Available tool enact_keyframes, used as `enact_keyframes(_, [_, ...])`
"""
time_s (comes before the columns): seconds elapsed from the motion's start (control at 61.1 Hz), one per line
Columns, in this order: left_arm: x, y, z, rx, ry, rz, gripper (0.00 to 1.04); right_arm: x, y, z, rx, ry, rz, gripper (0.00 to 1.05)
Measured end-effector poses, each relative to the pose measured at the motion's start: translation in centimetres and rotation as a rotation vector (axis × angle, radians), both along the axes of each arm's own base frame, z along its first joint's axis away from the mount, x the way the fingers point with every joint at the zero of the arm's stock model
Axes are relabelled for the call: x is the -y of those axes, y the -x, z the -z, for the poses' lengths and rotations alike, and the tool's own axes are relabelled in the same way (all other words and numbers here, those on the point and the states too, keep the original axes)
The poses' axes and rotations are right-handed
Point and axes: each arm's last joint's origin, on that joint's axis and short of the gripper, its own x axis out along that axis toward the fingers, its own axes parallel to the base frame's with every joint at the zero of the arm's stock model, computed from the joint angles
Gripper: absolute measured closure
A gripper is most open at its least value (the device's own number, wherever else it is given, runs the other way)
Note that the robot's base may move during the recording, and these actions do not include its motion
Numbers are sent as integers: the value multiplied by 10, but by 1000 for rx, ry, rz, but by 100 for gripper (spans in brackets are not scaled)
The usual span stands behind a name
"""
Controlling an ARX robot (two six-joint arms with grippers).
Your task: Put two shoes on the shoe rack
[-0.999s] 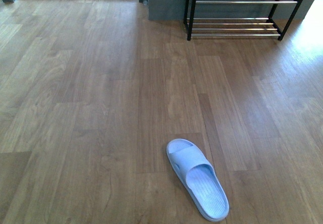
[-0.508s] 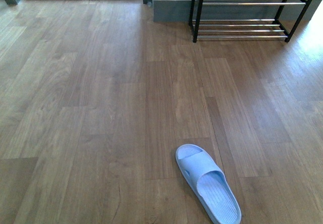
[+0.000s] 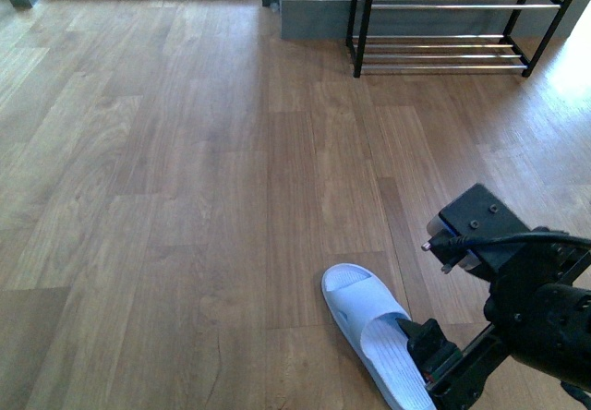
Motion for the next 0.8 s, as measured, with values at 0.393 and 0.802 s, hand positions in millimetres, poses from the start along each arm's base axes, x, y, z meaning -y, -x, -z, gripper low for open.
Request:
enact_keyframes(0.393, [0,0,0,0,0,0,103,14,-36,73,-62,-34,147,9])
enact_keyframes(0.802, [0,0,0,0,0,0,103,13,-43,134,-120,-35,157,9])
